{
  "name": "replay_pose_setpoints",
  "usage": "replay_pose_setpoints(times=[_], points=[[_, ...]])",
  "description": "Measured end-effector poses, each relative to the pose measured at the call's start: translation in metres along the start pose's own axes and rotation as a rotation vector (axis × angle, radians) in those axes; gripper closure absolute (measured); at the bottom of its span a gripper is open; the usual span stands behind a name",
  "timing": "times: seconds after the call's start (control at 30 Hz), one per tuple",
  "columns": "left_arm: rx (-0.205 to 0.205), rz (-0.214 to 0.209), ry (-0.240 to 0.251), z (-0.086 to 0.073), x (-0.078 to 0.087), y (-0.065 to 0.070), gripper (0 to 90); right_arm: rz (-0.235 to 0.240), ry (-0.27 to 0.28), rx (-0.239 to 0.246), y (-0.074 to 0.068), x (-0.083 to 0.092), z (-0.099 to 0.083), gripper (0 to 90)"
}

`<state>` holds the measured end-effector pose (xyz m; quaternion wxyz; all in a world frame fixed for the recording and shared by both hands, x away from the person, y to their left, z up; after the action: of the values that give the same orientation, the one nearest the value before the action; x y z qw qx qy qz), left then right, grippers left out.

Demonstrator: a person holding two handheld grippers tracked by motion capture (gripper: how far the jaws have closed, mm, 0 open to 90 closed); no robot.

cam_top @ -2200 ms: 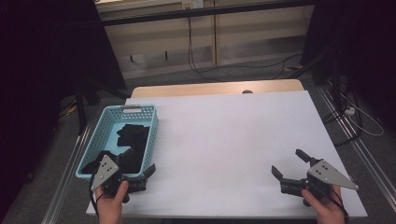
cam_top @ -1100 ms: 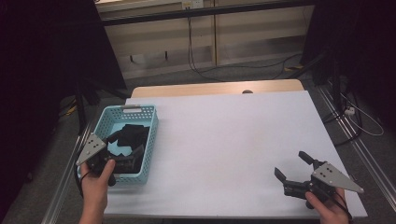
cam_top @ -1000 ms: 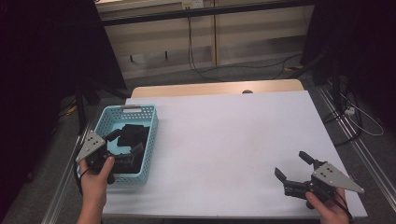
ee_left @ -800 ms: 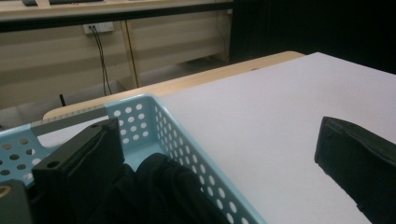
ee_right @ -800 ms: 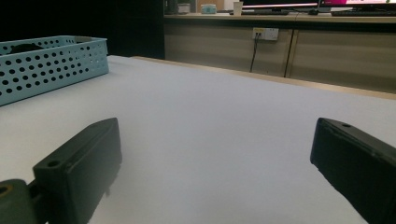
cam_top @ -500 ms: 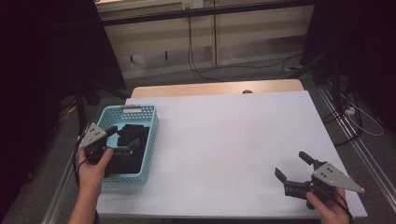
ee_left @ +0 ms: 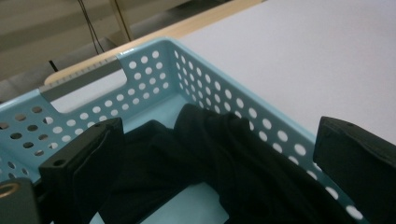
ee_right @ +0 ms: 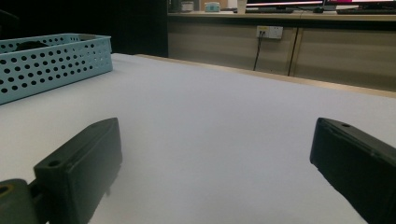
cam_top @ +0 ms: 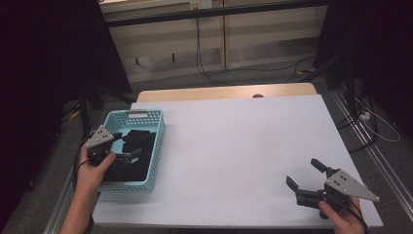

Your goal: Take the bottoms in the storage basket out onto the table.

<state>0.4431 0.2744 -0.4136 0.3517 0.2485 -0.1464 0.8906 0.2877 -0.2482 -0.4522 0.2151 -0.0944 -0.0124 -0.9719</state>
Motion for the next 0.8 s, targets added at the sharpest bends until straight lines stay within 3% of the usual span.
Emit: replay_pose_setpoints(times=[0.03,0.13,0.3,0.5,0.6,0.7,0.8], points=[[-0.018,-0.003,-0.004,-0.001,-0.001,-0.001,2.7,0.002,-0.002,0.002,0.000,0.000,0.000,1.4],[-0.017,-0.034,-0.013,-0.002,-0.003,-0.001,2.7,0.003,-0.002,0.003,0.000,0.000,0.000,1.4],[-0.064,-0.059,-0.088,-0.009,-0.008,-0.003,2.7,0.004,-0.002,0.003,0.000,-0.001,0.000,1.4],[-0.163,-0.091,-0.207,-0.019,-0.014,-0.008,3.6,0.010,-0.003,0.004,-0.001,-0.001,-0.001,1.4],[-0.181,-0.102,-0.231,-0.021,-0.015,-0.009,4.0,0.016,-0.002,0.003,-0.002,0.000,0.000,1.4],[-0.226,-0.158,-0.293,-0.025,-0.016,-0.011,4.4,0.020,-0.002,0.003,-0.003,0.000,-0.001,1.4],[-0.239,-0.186,-0.335,-0.027,-0.014,-0.011,5.1,0.022,-0.003,0.003,-0.004,-0.001,-0.001,1.4]])
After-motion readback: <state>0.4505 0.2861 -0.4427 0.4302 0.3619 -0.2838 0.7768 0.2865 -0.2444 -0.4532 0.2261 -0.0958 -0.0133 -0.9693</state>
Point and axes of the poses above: each handheld gripper's, and its own axes: x roughly backward along the jaws, z roughly out of its top, y roughly to its right, the point moved 7 cm from there along -x, roughly forward along the jaws, and after that the axes turned 1 degree about x, right-handed, at the moved point
